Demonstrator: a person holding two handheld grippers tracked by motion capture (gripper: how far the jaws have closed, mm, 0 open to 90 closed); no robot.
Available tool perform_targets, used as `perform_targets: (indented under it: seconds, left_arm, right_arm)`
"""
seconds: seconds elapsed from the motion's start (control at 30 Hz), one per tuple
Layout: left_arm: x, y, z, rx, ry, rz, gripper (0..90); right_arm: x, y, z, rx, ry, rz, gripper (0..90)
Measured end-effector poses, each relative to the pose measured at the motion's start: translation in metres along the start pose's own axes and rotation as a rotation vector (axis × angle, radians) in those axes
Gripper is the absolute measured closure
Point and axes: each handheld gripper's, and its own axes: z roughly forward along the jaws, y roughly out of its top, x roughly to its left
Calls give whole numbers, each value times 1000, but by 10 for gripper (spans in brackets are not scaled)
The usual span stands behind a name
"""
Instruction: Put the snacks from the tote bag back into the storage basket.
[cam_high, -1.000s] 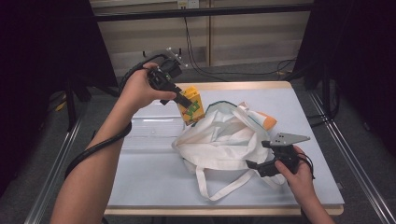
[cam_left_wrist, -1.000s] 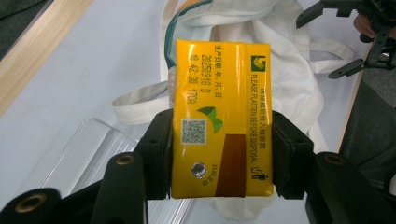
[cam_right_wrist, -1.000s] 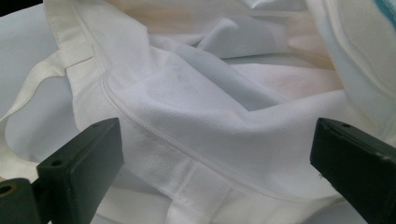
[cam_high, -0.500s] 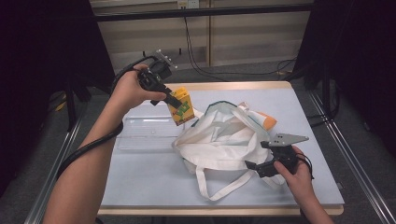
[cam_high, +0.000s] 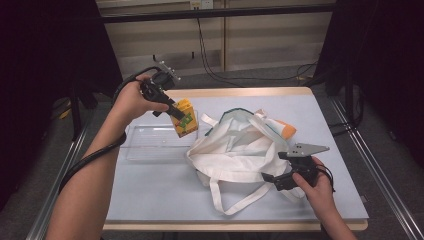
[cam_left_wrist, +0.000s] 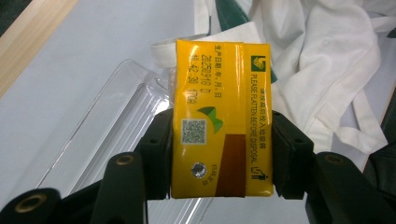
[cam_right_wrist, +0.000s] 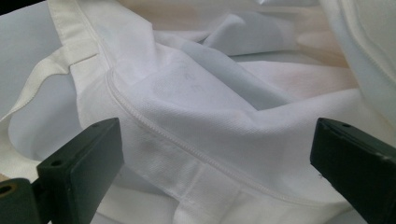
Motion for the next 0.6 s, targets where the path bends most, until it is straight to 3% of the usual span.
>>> perform_targets:
  seconds: [0.1, 0.13, 0.27, 0.3, 0.37, 0.47, 0.5, 0.53, 0.57, 0.6]
  left_arm:
    - [4, -4, 3, 7, -10, 2, 496]
    - [6, -5, 3, 40, -11, 33, 496]
    - [6, -10, 11, 32, -13, 9, 496]
    - [8, -11, 12, 46, -14, 34, 496]
    - [7, -13, 15, 46, -20, 16, 496]
    - [9, -14, 17, 70, -22, 60, 495]
    - [8, -15, 19, 58, -23, 37, 495]
    - [10, -15, 19, 80, -24, 72, 495]
    - [9, -16, 21, 62, -27, 41, 495]
    - [9, -16, 22, 61, -31, 40, 495]
  right_arm:
    - [1, 0, 0, -1, 5, 0, 25]
    - [1, 0, 0, 1, 6, 1, 24]
    - [1, 0, 1, 3, 6, -1, 24]
    - [1, 0, 1, 2, 6, -1, 24]
    - [1, 0, 1, 1, 9, 0, 25]
    - [1, 0, 1, 0, 10, 2, 25]
    - [1, 0, 1, 0, 9, 1, 25]
    - [1, 0, 1, 2, 10, 2, 25]
    - [1, 0, 1, 1, 11, 4, 25]
    - [1, 0, 2, 2, 11, 4, 24]
